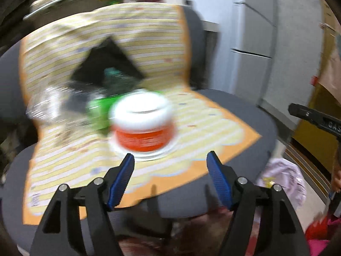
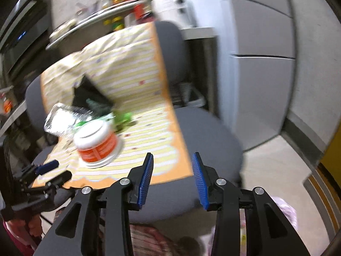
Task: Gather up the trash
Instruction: 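Move both tools back toward the items on the chair, then grasp the orange-and-white bowl by its rim with the right tool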
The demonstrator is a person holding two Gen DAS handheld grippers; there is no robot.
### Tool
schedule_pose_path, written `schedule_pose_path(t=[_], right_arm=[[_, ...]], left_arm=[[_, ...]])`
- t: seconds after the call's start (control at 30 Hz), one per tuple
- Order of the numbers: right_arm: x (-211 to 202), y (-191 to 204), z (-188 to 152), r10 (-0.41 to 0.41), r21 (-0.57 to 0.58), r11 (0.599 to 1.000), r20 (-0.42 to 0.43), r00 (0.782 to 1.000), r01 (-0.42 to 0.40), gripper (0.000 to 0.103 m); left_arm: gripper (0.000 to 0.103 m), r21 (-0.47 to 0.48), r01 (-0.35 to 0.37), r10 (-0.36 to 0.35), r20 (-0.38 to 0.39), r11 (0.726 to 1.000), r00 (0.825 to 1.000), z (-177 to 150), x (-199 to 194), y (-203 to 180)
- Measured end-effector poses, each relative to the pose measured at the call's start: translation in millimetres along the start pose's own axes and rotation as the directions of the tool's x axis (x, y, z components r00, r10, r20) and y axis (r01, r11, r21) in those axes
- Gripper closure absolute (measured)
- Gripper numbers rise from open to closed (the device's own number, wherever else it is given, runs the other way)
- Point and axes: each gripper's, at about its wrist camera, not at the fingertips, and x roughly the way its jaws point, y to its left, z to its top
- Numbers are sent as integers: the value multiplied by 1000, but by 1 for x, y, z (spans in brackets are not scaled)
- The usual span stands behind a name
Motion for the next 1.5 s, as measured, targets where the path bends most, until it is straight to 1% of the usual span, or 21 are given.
schedule_pose_path(t=[0.03, 0.07, 0.17, 0.27, 0.37, 0.53, 0.6, 0.63, 0.7, 0.8, 0.93, 1.0, 1.03, 1.1, 1.13, 1.2, 1.27, 1.3, 1.4, 1.47, 1.5], right_arm=[[7, 10, 2, 15, -18, 1000, -10, 1000, -15, 61], [16, 21, 5, 33, -36, 999, -23, 999, -34, 61], [37, 46, 11, 76, -75, 994, -56, 996, -80, 60], [58, 71, 15, 114, -108, 987, -92, 989, -123, 60], [79, 96, 22, 152, -135, 977, -110, 982, -167, 60], [108, 126, 35, 194, -164, 964, -112, 974, -211, 60], [120, 133, 41, 186, -169, 964, -120, 975, -205, 60], [129, 136, 42, 170, -174, 966, -127, 977, -190, 60], [142, 136, 43, 151, -170, 970, -144, 978, -174, 60], [143, 131, 39, 144, -160, 973, -147, 979, -167, 61], [121, 113, 27, 151, -146, 975, -126, 981, -169, 61], [108, 103, 21, 139, -144, 977, -119, 983, -156, 61], [100, 97, 17, 120, -148, 979, -120, 985, -138, 61], [89, 86, 8, 89, -153, 982, -142, 986, -111, 61], [86, 78, -1, 72, -157, 983, -173, 982, -100, 61], [89, 69, -13, 54, -163, 983, -208, 977, -89, 61], [101, 59, -21, 42, -144, 986, -247, 968, -79, 62], [107, 55, -22, 53, -127, 988, -254, 966, -87, 63], [129, 52, -24, 38, -122, 990, -273, 961, -74, 63], [134, 52, -24, 27, -129, 989, -287, 957, -67, 63], [130, 49, -25, 31, -127, 989, -287, 957, -70, 63]], left_arm=[[31, -19, -25, 25, 1, 1000, 1000, -1, -1, 11], [31, -44, -65, 65, 2, 997, 998, -1, -3, 26], [30, -107, -155, 156, 0, 982, 988, -3, -5, 62], [30, -170, -200, 200, -13, 965, 980, -3, -5, 93], [30, -212, -218, 217, -28, 952, 976, -5, -4, 112], [30, -227, -220, 216, -42, 949, 976, -10, -2, 118], [30, -226, -220, 215, -46, 949, 976, -10, -1, 118], [30, -226, -220, 215, -47, 949, 975, -10, -1, 117], [30, -224, -222, 217, -46, 949, 975, -10, -1, 116], [30, -215, -227, 223, -42, 950, 974, -11, -2, 113], [30, -200, -227, 224, -40, 953, 974, -10, -2, 107], [30, -189, -222, 220, -36, 956, 975, -9, -1, 101], [30, -183, -218, 215, -34, 959, 976, -8, -1, 99], [30, -169, -208, 205, -31, 964, 978, -6, 0, 91], [30, -162, -201, 199, -29, 966, 979, -5, 1, 87], [30, -152, -188, 186, -28, 970, 982, -4, 2, 79], [30, -144, -176, 174, -31, 974, 984, -3, 4, 71], [30, -139, -169, 165, -36, 976, 986, -3, 6, 67], [30, -124, -160, 155, -45, 979, 987, -2, 8, 57], [30, -117, -167, 162, -53, 979, 985, -4, 9, 54], [30, -118, -170, 165, -57, 978, 985, -5, 8, 54]])
